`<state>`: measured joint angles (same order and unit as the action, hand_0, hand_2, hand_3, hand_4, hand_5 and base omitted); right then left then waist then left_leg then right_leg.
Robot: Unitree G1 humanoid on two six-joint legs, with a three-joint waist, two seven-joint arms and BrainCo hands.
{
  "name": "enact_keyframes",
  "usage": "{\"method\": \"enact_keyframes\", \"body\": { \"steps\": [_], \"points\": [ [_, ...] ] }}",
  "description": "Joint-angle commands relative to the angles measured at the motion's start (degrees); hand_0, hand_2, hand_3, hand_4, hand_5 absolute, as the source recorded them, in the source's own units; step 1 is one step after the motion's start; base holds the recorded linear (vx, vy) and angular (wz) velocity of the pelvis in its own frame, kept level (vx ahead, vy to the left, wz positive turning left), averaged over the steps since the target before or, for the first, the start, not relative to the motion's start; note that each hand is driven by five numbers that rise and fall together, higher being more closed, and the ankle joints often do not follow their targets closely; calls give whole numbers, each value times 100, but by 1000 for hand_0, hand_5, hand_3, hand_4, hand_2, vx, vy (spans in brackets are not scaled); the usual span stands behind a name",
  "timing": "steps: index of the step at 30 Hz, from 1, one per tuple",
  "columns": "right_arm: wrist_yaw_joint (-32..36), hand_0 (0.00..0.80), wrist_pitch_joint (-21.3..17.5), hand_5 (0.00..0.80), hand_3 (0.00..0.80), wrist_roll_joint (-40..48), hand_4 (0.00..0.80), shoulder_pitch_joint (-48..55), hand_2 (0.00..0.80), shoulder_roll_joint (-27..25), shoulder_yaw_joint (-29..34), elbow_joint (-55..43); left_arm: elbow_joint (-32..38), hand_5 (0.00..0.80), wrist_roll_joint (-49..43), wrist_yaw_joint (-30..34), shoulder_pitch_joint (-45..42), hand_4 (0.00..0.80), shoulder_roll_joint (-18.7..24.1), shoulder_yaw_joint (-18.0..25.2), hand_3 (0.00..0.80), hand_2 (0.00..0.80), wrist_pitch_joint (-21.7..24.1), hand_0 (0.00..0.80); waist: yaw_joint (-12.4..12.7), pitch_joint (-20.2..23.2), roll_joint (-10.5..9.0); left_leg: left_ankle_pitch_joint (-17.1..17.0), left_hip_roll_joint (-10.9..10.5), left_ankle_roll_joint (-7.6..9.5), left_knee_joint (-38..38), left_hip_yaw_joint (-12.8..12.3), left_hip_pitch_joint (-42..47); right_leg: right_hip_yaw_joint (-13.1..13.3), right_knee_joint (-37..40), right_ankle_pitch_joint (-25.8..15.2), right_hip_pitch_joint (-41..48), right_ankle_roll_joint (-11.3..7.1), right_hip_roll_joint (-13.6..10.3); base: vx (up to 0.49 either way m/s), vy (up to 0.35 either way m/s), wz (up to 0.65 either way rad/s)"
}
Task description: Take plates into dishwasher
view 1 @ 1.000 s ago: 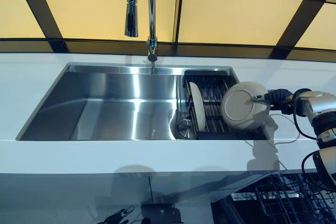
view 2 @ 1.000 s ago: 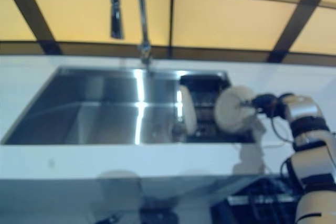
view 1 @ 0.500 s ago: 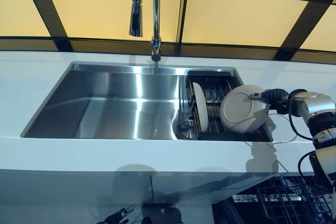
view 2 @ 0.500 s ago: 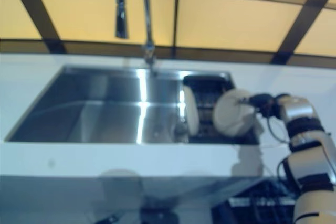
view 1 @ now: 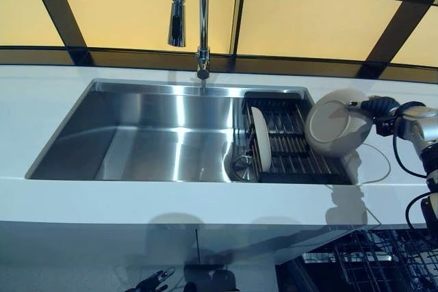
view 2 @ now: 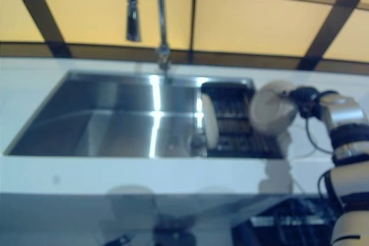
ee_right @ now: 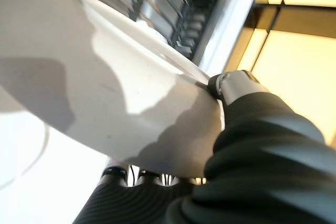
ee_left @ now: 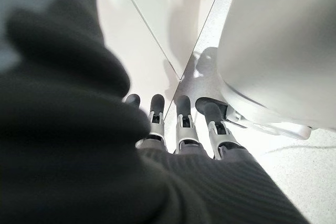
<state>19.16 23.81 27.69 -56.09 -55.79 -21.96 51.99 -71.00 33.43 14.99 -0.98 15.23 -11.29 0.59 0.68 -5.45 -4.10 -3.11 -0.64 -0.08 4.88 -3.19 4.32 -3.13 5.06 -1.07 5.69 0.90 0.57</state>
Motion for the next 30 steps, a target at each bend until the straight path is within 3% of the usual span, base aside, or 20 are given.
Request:
{"method": "enact_keyframes", "body": {
  "steps": [1, 7, 14, 21, 30],
  "points": [
    [-353, 800, -488, 800, 800, 194, 800, -893, 800, -538, -222, -149, -145, 0, 207, 5, 140, 0, 135, -316, 0, 0, 192, 0, 15, 258, -314, 239, 32, -125, 12, 132, 111, 13, -6, -380, -86, -396, -279, 2, 8, -6],
    [-392, 800, -358, 800, 800, 272, 800, -1171, 800, -1057, -462, -455, -142, 0, 151, -8, 134, 0, 119, -323, 0, 0, 215, 0, -184, 373, -386, 268, 47, -132, 12, -17, 98, 208, -6, -453, -193, -442, -245, 3, 19, -13],
    [-470, 800, -414, 800, 800, 416, 800, -809, 800, -1356, -272, -904, -78, 0, 64, -42, 159, 0, 141, -302, 0, 0, 159, 0, -408, 437, -383, 304, 86, -132, 12, -215, 97, 423, -6, -526, -316, -500, -208, -14, -2, -24],
    [-244, 800, -340, 800, 800, 33, 800, 230, 800, -1656, 347, -1356, -15, 0, -133, -9, 101, 0, 155, -214, 0, 0, 22, 0, -683, 435, -340, 314, 129, -124, 12, -432, 125, 624, -6, -600, -413, -543, -176, 15, -5, -15],
    [-120, 800, -527, 800, 800, -295, 800, 2006, 800, -1792, 1559, -1961, 40, 0, -338, 121, 57, 0, 244, -79, 0, 0, 51, 0, -1004, 251, -270, 301, 207, -108, 12, -729, 32, 844, -6, -725, -698, -621, -127, -27, -37, -26]
  ]
}}
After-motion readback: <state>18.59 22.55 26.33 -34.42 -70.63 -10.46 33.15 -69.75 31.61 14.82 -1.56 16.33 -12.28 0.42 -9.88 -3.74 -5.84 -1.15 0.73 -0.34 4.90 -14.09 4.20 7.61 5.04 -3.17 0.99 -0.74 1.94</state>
